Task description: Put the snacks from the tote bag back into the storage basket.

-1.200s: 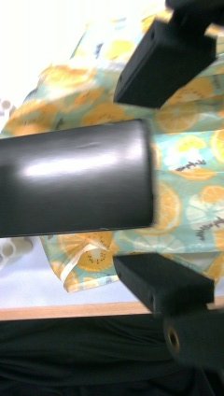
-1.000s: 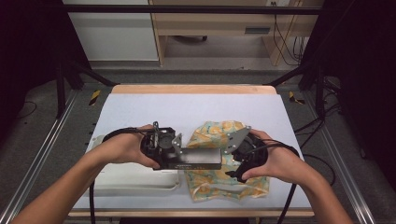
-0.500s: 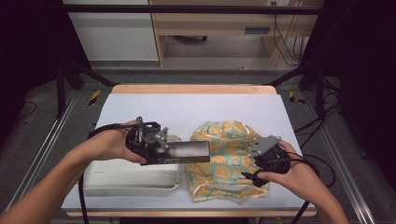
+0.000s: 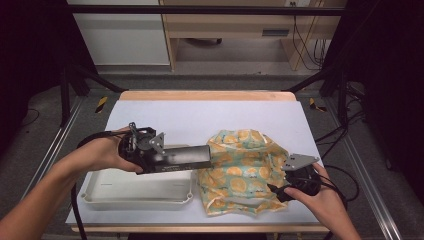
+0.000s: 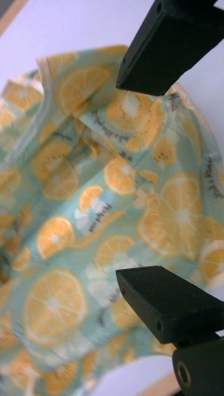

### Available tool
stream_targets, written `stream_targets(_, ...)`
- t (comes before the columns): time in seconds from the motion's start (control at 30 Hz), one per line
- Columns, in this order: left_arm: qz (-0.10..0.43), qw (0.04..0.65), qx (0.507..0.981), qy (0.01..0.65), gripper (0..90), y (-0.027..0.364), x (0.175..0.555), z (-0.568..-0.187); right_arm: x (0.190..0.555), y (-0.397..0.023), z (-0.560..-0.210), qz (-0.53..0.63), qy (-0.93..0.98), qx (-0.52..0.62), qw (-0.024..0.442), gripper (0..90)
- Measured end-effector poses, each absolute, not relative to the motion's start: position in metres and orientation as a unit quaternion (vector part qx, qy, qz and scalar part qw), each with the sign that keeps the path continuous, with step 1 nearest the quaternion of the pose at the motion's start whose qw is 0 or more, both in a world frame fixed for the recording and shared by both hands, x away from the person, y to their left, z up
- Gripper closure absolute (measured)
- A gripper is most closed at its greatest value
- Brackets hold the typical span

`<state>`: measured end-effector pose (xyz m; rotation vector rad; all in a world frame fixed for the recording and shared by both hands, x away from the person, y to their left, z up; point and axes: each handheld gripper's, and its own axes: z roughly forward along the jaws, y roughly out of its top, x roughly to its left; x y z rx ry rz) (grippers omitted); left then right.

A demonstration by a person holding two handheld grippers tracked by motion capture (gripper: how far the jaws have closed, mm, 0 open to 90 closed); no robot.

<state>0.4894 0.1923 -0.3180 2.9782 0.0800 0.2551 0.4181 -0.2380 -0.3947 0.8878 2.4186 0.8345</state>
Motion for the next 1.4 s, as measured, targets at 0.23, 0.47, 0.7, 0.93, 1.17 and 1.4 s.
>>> stream_targets(0.23, 0.093, 0.078, 0.992, 0.041, 43.3, 0.207, 0.494, -0.314, 0.416, -0.247, -0.403, 0.323, 0.831, 0.378, 0.248, 8.9)
stream_targets(0.47, 0.096, 0.064, 0.992, 0.047, 43.3, 0.218, 0.496, -0.310, 0.409, -0.255, -0.420, 0.341, 0.795, 0.418, 0.277, 10.5)
stream_targets(0.7, 0.100, 0.059, 0.992, 0.050, 43.3, 0.224, 0.498, -0.306, 0.408, -0.259, -0.429, 0.359, 0.767, 0.441, 0.299, 9.9)
stream_targets(0.93, 0.098, 0.059, 0.992, 0.050, 43.3, 0.228, 0.504, -0.308, 0.411, -0.266, -0.437, 0.374, 0.736, 0.473, 0.306, 9.9)
stream_targets(1.17, 0.096, 0.056, 0.993, 0.039, 43.3, 0.228, 0.508, -0.313, 0.408, -0.270, -0.445, 0.378, 0.721, 0.484, 0.322, 9.6)
stream_targets(1.4, 0.092, 0.059, 0.993, 0.036, 43.3, 0.235, 0.513, -0.319, 0.406, -0.270, -0.449, 0.368, 0.714, 0.492, 0.335, 9.6)
